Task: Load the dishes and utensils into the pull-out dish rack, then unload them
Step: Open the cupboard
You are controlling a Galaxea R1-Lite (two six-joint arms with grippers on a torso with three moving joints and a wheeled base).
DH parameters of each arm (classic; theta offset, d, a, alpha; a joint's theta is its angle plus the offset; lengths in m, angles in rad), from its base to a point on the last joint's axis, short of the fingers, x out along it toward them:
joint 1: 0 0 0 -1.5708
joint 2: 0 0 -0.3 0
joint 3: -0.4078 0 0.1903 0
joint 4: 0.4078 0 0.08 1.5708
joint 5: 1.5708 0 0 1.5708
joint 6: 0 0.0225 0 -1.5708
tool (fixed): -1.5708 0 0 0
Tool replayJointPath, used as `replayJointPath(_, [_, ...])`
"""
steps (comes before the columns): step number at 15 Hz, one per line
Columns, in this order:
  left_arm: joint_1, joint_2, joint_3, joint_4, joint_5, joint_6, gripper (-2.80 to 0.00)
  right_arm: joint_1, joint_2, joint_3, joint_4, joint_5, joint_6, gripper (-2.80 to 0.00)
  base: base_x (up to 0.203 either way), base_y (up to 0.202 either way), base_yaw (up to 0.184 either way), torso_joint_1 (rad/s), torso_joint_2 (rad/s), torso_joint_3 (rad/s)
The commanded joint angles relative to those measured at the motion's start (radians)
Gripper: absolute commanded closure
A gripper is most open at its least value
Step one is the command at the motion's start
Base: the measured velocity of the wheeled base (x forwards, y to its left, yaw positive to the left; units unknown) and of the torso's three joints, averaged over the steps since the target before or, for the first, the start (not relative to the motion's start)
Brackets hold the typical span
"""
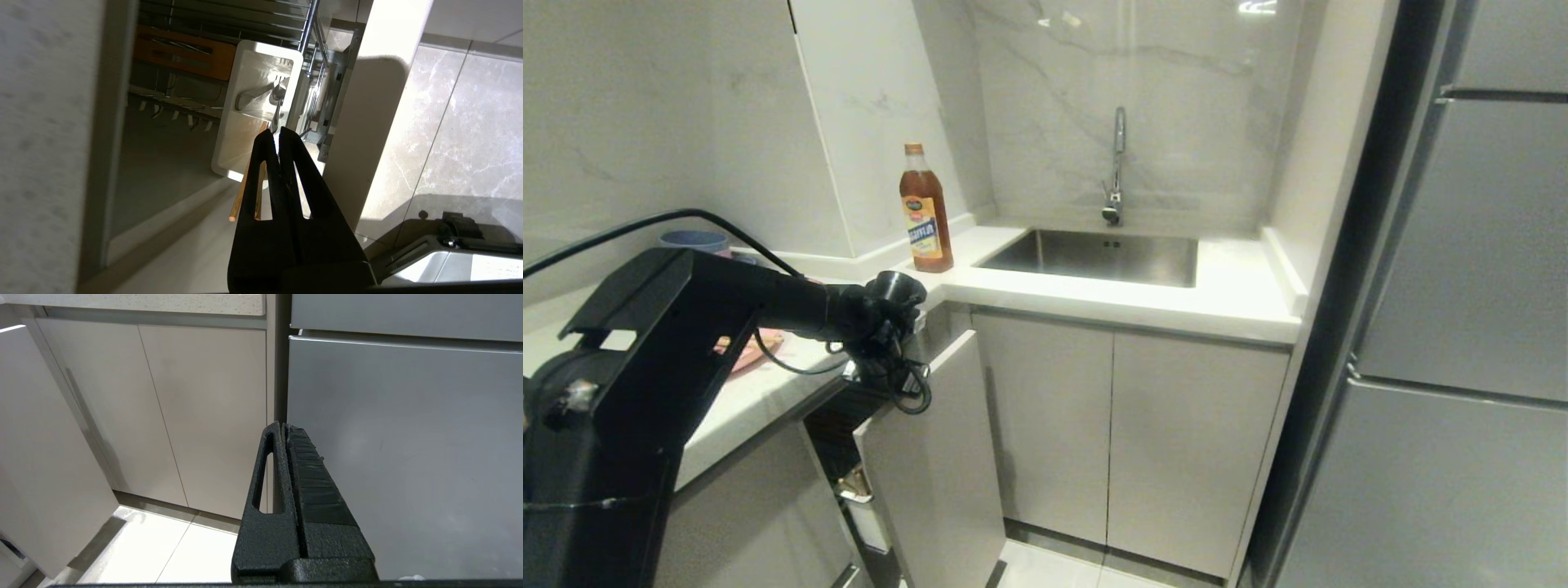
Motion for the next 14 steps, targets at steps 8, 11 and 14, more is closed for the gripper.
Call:
replayJointPath(8, [-0.112, -0.056, 0.119, -0.003, -0.073, 0.001, 0.0, 0.0, 0.0, 0.0, 0.0, 0.0, 0.0, 0.0, 0.0, 0.0, 0.0, 0.0, 0.0, 0.0])
replayJointPath(11, [-0.151, -0.111, 0.164, -0.008, -0.112, -0.004, 0.0, 0.0, 0.0, 0.0, 0.0, 0.0, 0.0, 0.0, 0.0, 0.0, 0.0, 0.0, 0.0, 0.0])
replayJointPath(14, [-0.18, -0.166, 0.206, -0.009, -0.189, -0.004, 0.0, 0.0, 0.0, 0.0, 0.0, 0.0, 0.0, 0.0, 0.0, 0.0, 0.0, 0.0, 0.0, 0.0])
